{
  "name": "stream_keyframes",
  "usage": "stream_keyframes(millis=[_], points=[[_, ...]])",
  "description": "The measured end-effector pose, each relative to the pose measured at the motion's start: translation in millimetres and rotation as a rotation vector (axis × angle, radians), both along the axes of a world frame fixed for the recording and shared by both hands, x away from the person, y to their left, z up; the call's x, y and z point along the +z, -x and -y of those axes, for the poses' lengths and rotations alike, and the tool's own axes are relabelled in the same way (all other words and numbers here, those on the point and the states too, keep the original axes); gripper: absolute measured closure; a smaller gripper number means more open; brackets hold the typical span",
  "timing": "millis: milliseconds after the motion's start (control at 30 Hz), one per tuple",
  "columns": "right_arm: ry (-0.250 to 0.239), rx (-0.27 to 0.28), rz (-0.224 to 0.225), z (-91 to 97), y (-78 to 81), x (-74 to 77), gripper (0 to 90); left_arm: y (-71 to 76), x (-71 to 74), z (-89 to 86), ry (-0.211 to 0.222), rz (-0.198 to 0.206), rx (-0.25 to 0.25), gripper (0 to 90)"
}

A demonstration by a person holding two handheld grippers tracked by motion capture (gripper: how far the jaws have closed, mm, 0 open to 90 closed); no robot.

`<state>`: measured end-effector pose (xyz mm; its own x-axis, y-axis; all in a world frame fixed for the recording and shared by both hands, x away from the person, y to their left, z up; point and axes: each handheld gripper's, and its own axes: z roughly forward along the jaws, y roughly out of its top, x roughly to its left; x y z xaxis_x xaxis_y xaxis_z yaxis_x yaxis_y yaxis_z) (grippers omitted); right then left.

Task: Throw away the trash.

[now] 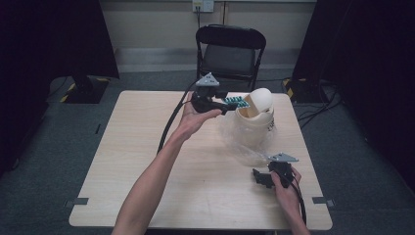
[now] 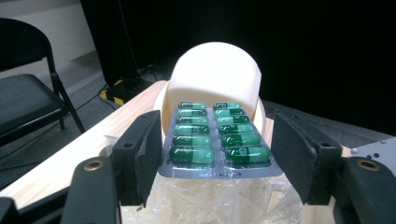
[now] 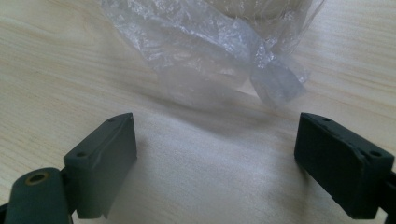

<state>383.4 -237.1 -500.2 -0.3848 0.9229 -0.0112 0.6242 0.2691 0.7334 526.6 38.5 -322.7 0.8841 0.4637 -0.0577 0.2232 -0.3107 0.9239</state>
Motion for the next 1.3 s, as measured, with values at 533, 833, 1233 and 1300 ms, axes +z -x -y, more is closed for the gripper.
stream_keyframes(millis=[533, 833, 1233, 1300], points=[[0.0, 0.001, -0.002, 0.1, 0.0, 0.1, 12.1, -21.4, -23.6, 29.0, -0.089, -0.058, -0.024, 34.4], [0.0, 0.001, -0.001, 0.1, 0.0, 0.1, 12.1, -30.7, -36.3, 48.5, -0.094, -0.072, -0.019, 36.0], [0.0, 0.001, -0.001, 0.1, 0.0, 0.1, 12.1, -41.9, -49.0, 70.7, -0.129, -0.087, -0.027, 36.0], [0.0, 0.001, -0.001, 0.1, 0.0, 0.1, 12.1, -40.4, -50.9, 76.0, -0.158, -0.065, -0.036, 36.0]])
